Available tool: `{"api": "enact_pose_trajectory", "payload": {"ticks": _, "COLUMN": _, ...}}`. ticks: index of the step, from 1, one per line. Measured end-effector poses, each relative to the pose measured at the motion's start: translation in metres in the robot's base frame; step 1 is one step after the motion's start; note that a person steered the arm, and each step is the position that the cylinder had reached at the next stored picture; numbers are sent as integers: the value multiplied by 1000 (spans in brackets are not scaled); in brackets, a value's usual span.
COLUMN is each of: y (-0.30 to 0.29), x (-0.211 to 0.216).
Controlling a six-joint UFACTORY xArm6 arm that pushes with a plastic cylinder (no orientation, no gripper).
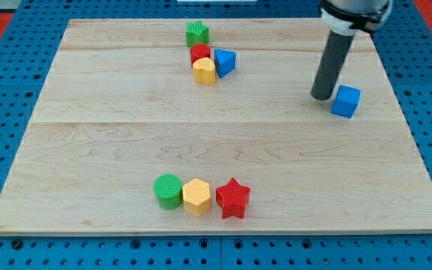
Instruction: Push the red circle a bit left
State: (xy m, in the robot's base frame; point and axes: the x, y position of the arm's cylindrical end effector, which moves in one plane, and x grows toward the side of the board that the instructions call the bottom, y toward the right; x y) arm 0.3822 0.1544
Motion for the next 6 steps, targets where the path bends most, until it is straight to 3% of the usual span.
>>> {"api": "enact_pose_trajectory", "payload": {"ticks": 1, "y": -15, "x": -46}}
{"api": "enact_pose_trajectory", "payload": {"ticks": 4, "y": -129, "x": -115}}
{"api": "enact_pose_trajectory", "payload": {"ticks": 5, "y": -176, "x": -101}}
{"api": "enact_pose_trajectory", "payload": {"ticks": 6, "y": -184, "x": -79}}
